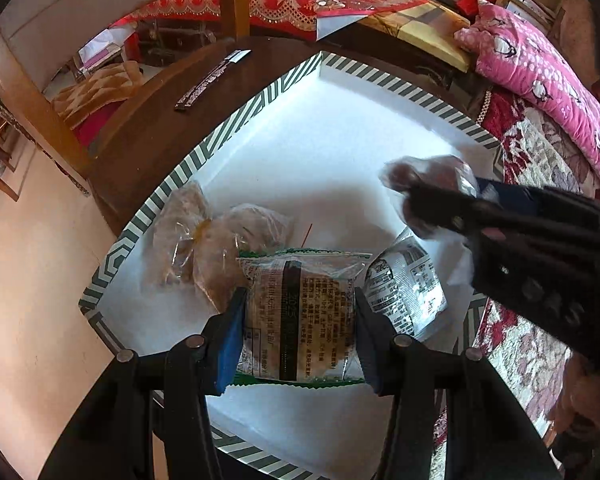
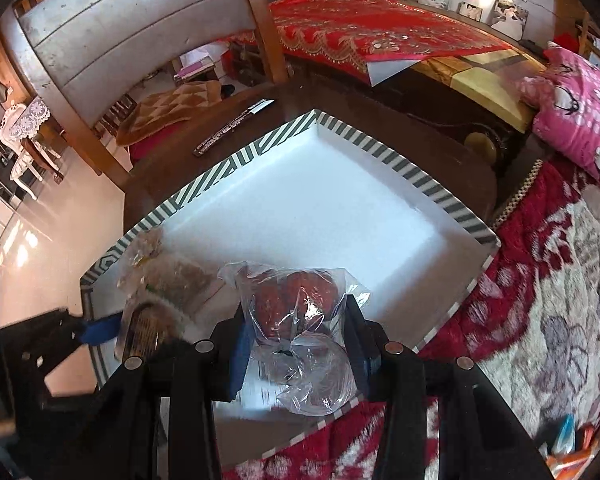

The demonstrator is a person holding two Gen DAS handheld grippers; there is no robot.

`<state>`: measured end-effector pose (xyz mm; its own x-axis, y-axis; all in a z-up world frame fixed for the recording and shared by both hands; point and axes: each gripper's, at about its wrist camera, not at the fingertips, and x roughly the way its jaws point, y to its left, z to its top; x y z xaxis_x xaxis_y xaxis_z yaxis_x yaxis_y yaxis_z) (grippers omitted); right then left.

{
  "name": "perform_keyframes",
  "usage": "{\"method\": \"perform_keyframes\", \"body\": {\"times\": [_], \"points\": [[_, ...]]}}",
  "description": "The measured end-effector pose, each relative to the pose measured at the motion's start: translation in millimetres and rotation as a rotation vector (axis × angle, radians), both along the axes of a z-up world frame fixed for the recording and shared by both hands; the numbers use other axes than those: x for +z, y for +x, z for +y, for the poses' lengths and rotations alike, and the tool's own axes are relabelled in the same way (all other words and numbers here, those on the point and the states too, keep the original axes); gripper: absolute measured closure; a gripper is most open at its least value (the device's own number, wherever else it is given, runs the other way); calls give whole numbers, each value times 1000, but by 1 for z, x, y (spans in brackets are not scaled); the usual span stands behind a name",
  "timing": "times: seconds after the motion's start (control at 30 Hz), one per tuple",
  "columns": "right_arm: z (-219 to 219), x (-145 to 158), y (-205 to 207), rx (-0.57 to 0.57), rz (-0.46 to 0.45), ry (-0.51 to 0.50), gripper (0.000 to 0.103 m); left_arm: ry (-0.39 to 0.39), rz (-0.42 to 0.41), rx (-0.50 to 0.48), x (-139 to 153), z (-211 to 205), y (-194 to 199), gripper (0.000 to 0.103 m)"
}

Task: Organize snacks
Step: 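Carry the biscuit packet and date bag into the tray and release both, then move both open grippers back toward the snack pile on the quilt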

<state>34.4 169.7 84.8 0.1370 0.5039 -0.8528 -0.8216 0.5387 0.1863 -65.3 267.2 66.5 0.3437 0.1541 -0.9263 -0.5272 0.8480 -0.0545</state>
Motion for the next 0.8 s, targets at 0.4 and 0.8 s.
{"method": "perform_keyframes", "body": {"times": [0.4, 0.8], "points": [[12, -11, -1, 3, 66, 27, 52, -9, 24, 16, -4, 1, 5, 34], [-53, 23, -5, -92, 53, 123, 43, 6, -28, -12, 19, -19, 0, 26]]}}
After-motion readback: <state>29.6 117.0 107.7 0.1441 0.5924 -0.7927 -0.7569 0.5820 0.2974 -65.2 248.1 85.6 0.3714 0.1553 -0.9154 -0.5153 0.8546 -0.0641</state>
